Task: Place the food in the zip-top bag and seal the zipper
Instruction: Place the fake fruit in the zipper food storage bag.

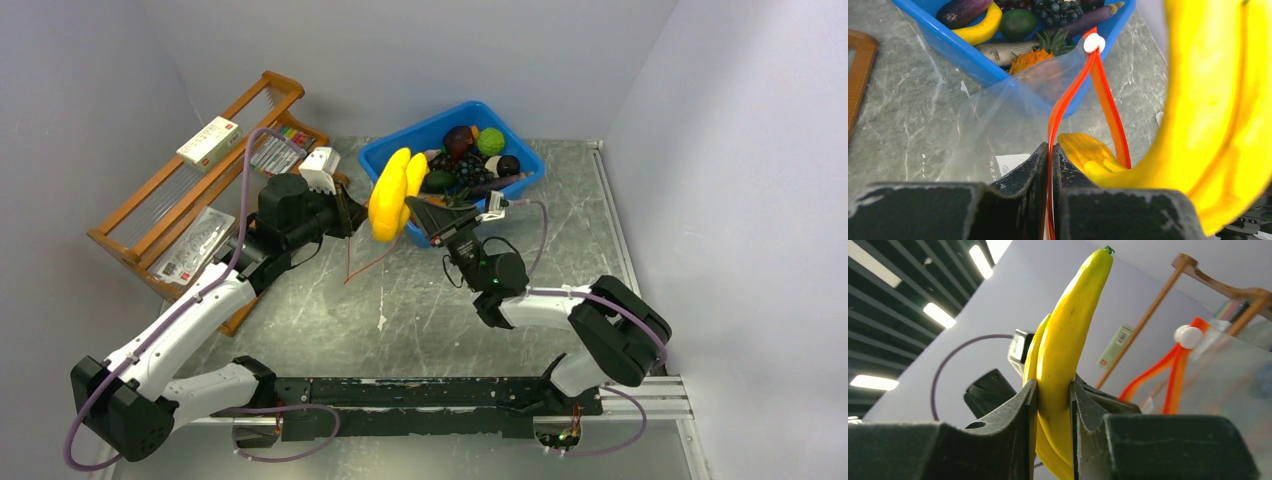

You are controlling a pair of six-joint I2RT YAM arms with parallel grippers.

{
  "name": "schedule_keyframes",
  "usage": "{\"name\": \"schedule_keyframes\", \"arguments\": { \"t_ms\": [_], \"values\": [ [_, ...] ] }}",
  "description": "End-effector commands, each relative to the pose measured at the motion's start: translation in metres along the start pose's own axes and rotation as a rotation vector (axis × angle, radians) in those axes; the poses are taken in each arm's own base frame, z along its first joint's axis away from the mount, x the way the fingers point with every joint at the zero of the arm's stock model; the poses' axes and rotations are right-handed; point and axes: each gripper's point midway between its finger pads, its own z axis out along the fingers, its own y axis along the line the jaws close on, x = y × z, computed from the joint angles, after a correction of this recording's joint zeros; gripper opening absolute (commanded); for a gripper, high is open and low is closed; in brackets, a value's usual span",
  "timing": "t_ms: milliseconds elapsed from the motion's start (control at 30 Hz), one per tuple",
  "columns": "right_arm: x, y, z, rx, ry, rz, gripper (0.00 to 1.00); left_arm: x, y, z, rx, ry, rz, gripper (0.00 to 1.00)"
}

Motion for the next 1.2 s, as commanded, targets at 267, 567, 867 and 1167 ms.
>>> {"name": "schedule_keyframes", "arguments": {
  "t_ms": [267,567,867,1167],
  "values": [
    [0.012,0.002,-0.020,-0.030,0.099,-0.262,0.01,-0.009,-0.002,-0.003,0.012,-0.029,-0.004,0.07],
    [0.036,0.005,-0.034,-0.181,0.232,-0.499,0.06,-0.008,-0.003,-0.004,0.020,-0.013,-0.004,0.07],
    [0.042,-0.017,-0.039,-0.151,0.296,-0.679,0.15,-0.002,-0.012,-0.005,0.074,0.020,-0.017,0.07],
    [0.047,-0.021,-0.040,-0.141,0.342,-0.696,0.25,0.003,-0.012,-0.006,0.080,0.025,-0.031,0.07]
  ]
}}
